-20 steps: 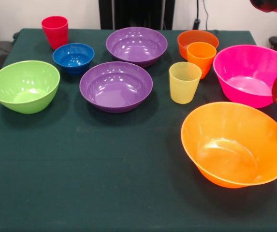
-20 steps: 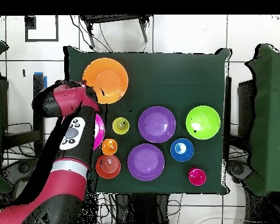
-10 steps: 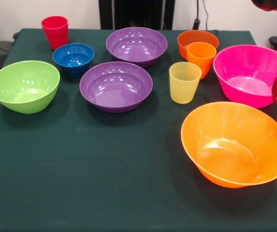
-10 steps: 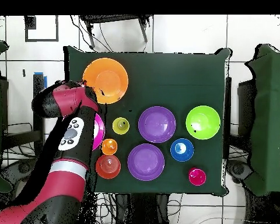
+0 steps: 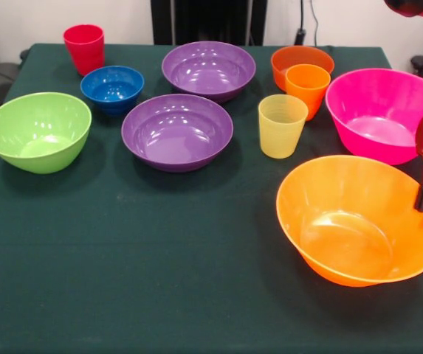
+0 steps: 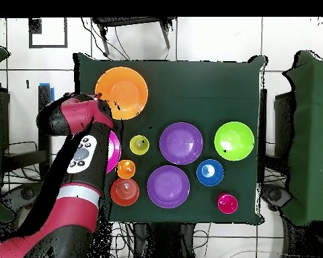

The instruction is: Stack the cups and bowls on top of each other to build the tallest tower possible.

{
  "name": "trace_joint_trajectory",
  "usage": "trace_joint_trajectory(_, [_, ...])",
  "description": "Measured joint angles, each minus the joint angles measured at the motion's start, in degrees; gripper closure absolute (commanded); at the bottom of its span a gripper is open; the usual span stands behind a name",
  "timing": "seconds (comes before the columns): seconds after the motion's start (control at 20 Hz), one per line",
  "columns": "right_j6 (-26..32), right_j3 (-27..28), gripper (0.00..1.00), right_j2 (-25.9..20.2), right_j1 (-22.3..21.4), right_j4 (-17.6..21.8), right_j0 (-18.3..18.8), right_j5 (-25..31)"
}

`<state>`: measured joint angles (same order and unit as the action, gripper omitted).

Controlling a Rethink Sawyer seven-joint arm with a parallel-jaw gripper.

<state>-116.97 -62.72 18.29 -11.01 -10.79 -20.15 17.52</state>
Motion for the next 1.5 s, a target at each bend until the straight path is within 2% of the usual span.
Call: trace_joint_trajectory(1.5, [0.0,0.01,0.0,0.0,1.69,-2.27,-0.02,-0.49])
